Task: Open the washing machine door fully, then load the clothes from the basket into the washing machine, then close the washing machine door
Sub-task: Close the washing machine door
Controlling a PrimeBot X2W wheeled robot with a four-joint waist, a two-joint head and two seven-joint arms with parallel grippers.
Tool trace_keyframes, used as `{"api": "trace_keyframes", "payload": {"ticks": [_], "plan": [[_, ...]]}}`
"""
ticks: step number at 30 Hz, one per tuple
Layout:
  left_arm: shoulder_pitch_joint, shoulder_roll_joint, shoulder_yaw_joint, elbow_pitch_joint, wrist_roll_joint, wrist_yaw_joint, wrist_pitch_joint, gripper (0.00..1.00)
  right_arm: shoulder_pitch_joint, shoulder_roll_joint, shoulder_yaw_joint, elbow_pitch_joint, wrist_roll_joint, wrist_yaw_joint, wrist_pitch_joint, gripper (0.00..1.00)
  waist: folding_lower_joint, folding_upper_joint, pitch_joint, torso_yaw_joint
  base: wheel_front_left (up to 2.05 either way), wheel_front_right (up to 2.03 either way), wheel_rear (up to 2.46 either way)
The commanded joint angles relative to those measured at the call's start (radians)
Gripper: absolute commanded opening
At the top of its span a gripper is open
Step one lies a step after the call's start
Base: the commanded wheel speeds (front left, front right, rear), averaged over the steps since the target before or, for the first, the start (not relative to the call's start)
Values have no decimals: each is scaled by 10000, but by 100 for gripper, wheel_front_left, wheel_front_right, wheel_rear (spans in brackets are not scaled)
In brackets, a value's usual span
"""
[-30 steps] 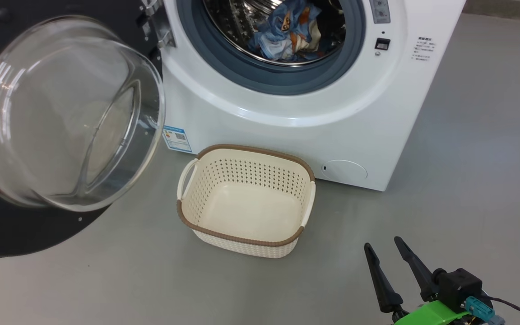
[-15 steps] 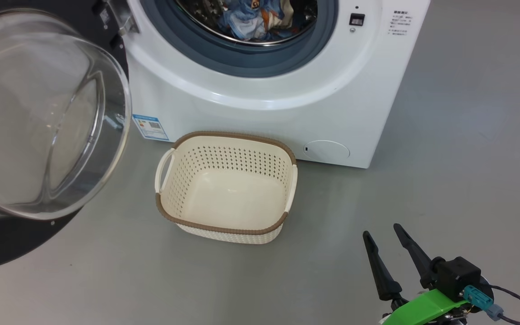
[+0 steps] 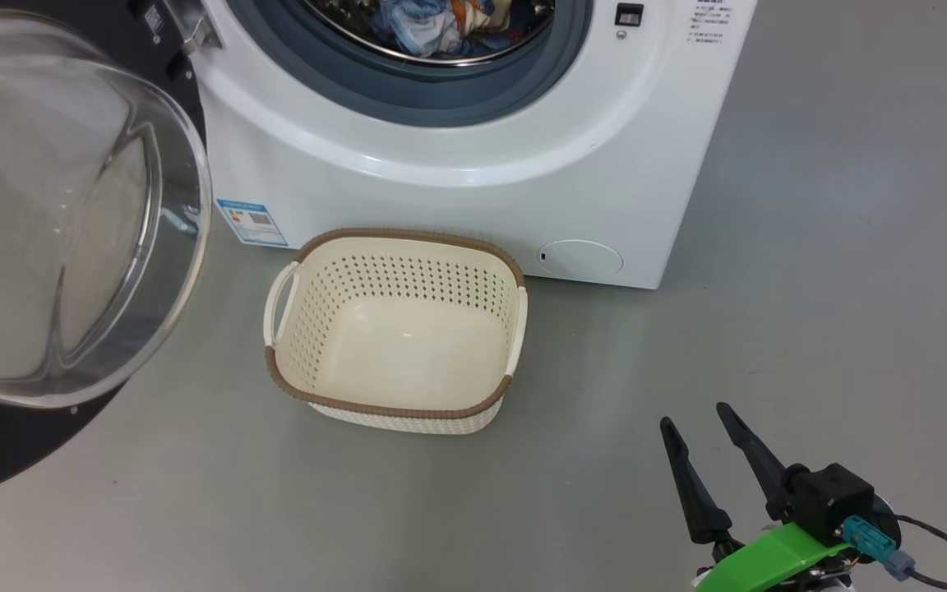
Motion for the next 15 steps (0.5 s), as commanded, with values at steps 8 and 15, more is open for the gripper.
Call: {"api": "trace_keyframes", "payload": {"ticks": [8, 15], "plan": [[219, 449, -25, -588, -235, -109, 635, 0, -305, -40, 301, -177, -3, 62, -49, 100, -1, 0, 0, -49, 0, 0, 0], [573, 196, -186, -920, -635, -111, 1707, 0, -264, -28, 316, -101, 42, 62, -49, 100, -1, 0, -57, -4, 0, 0, 0]]}}
